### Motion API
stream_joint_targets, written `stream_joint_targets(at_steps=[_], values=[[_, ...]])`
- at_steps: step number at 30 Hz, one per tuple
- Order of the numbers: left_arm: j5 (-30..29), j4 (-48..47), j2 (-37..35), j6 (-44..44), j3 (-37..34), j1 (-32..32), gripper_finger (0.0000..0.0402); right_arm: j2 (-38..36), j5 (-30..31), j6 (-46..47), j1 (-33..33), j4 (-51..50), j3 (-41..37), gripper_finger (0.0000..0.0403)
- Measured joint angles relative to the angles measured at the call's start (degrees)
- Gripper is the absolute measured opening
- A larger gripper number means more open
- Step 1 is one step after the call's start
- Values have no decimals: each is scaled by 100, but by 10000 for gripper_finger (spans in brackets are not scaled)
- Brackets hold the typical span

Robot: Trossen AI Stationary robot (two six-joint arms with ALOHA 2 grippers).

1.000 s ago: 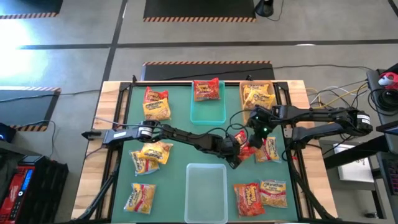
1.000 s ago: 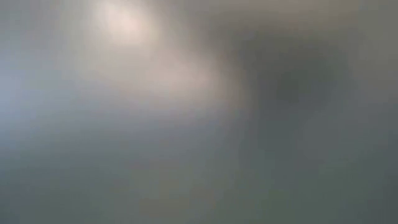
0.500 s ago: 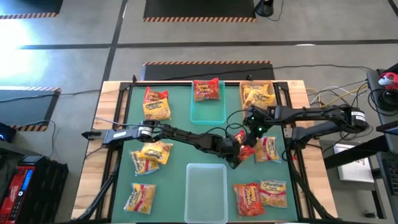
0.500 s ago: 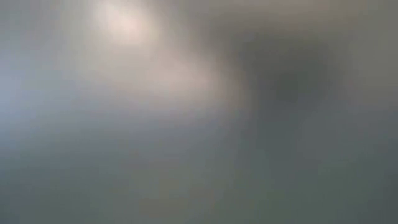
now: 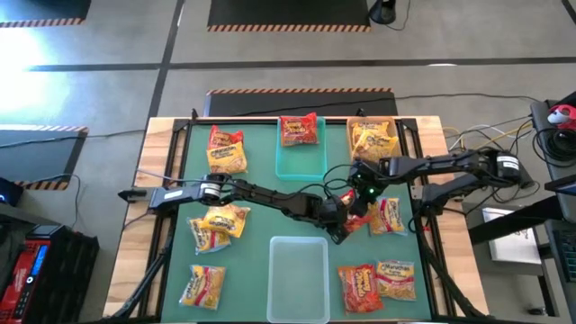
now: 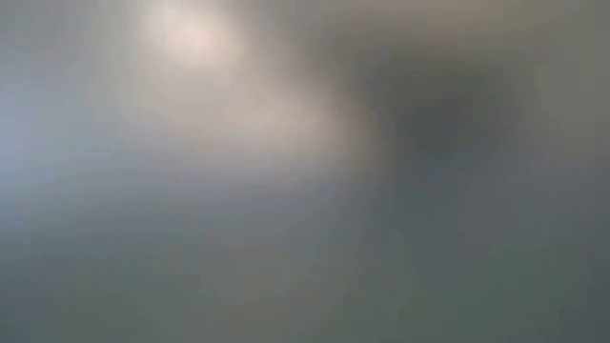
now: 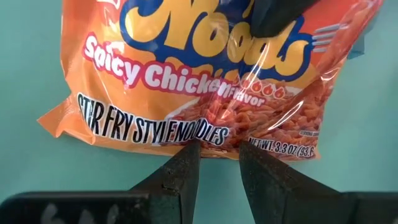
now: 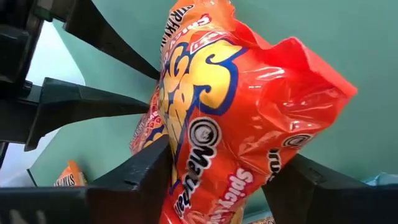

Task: Sort Maruchan noodles
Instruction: Put the red noodle pack into the green bin

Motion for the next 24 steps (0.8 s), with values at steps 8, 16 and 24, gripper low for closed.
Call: stream_joint_targets(at_steps=[8,16,24], values=[[-138,-820,-240,83,9,-80,99,-121,-123,-53,9,-38,-2,114],[-737,-2105,-604,54,-44,-103,99,-244,-281,-72,9,-13,-4,47],[-928,-2655,-1137,-202,-734,-227,99,-532,-237,-64,4,92,25,34]])
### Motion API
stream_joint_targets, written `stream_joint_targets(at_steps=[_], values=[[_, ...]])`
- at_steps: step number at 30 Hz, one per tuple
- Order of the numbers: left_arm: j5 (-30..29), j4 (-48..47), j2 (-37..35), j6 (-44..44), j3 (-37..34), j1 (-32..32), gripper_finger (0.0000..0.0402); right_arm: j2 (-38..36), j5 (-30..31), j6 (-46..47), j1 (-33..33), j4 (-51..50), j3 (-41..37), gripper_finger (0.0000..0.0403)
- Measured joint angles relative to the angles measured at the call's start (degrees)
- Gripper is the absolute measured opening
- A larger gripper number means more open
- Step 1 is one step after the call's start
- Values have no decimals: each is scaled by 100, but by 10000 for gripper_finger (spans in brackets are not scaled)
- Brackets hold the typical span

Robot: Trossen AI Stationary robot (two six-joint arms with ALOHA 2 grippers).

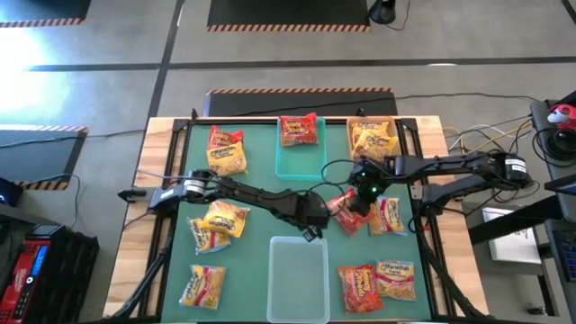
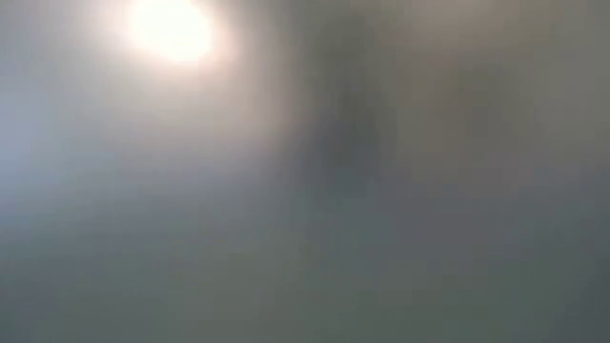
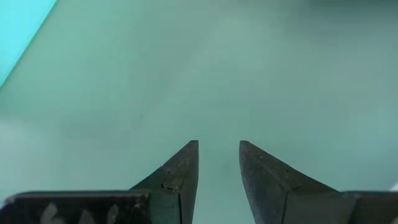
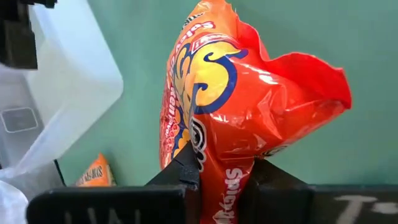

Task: Sort Maruchan noodles
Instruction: Put the red noodle pack into the green bin

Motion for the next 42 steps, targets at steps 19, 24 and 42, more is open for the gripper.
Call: stream_joint_targets(at_steps=[19,24,42], values=[[-414,3986,-4225,-1406,-5378,98,99,637,2319,-3206,-572,261,2440,34],[-411,5692,-4578,-1395,-6219,98,99,1292,2582,-4219,-871,588,3109,34],[-209,9481,-4673,-1684,-8133,83,120,3805,2596,-5015,-1523,-1115,5286,35]])
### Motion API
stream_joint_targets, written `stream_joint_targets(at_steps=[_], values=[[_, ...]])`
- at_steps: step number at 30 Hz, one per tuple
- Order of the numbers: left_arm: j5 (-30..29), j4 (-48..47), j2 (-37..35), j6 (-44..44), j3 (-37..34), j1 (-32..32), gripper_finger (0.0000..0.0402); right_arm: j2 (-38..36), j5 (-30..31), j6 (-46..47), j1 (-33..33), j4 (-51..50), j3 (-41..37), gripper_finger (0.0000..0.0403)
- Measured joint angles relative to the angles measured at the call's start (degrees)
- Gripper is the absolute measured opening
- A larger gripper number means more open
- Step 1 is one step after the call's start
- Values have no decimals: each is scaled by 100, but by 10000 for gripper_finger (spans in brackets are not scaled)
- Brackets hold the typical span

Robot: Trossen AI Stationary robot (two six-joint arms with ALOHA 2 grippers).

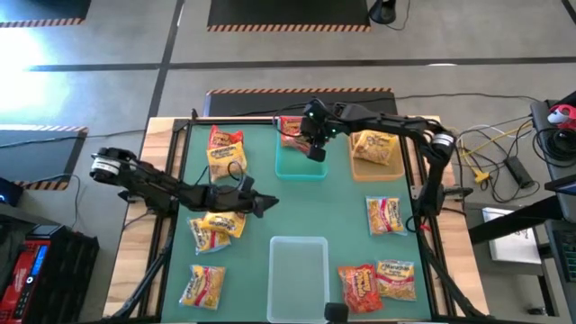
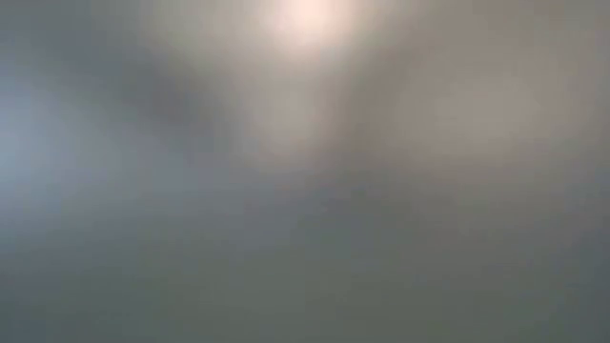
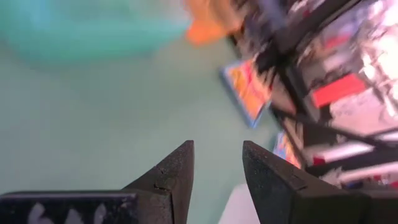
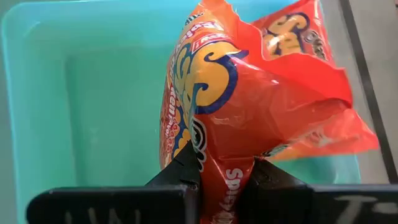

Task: Sort Maruchan noodles
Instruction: Put the red noodle pack into the green bin, then put the yellow noodle pack into the orange bin

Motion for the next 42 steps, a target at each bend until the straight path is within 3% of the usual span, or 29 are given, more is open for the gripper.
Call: stream_joint_targets(at_steps=[5,14,16,23,26,30,34,37,40,42], values=[[-508,53,-7,284,-20,-13,115,214,-2,-176,-35,31,97,38],[-509,55,38,392,121,290,114,235,47,-249,-246,81,125,79],[-200,53,88,414,213,429,114,223,48,-249,-294,96,125,94],[1816,29,469,139,584,1145,114,202,148,-304,-315,192,143,146],[1976,54,713,84,813,1200,114,200,468,-391,-314,147,293,159],[946,51,739,57,859,1039,114,186,552,-278,-337,-255,633,164],[-1185,77,493,252,684,496,114,183,533,-254,-330,-769,876,160],[-2450,42,230,535,563,166,114,144,526,-226,-329,-886,916,156],[-2852,29,111,533,479,71,114,86,529,-220,-330,-885,916,153],[-2556,46,109,421,474,83,114,67,531,-162,-330,-882,916,151]])
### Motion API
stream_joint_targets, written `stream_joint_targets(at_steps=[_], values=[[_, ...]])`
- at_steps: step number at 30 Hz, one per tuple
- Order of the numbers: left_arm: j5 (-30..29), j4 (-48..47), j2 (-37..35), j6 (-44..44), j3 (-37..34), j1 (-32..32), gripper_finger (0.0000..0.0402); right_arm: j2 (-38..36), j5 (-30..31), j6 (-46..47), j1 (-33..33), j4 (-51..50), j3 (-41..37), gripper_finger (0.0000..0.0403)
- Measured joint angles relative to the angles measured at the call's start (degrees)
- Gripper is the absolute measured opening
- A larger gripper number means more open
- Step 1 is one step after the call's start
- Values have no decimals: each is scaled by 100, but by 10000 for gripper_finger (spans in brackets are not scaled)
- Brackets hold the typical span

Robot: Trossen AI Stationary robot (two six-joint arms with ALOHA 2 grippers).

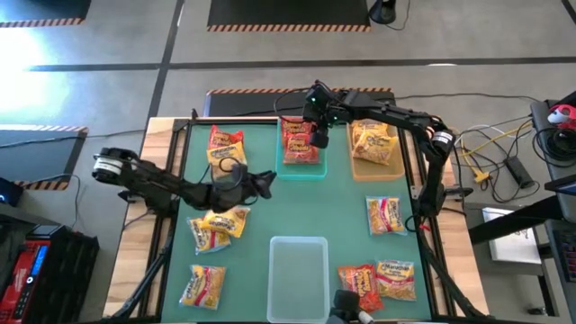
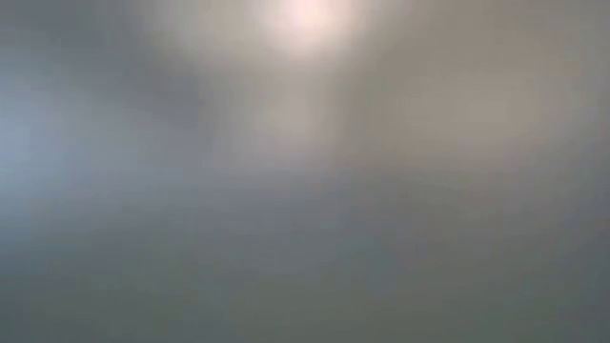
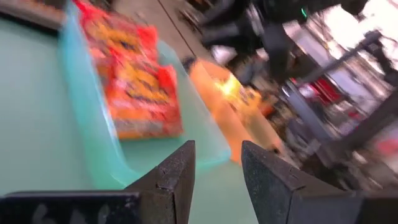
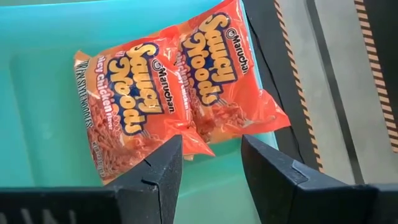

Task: Sort Maruchan noodles
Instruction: Put the yellow noodle pack into the orange bin

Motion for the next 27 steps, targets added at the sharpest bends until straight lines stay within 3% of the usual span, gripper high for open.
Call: stream_joint_targets(at_steps=[4,8,16,22,27], values=[[588,25,-3,-123,-33,132,114,-14,-4,2,0,4,0,148],[816,51,-268,-106,-358,293,114,-18,-4,76,0,18,1,148],[854,174,-1701,67,-1586,499,107,-21,-55,1213,31,259,36,140],[861,-945,-2622,11,-2046,852,85,4,-72,2556,63,1303,36,136],[1081,-2764,-2839,23,-1729,1143,69,11,-1568,3379,80,2172,37,136]])
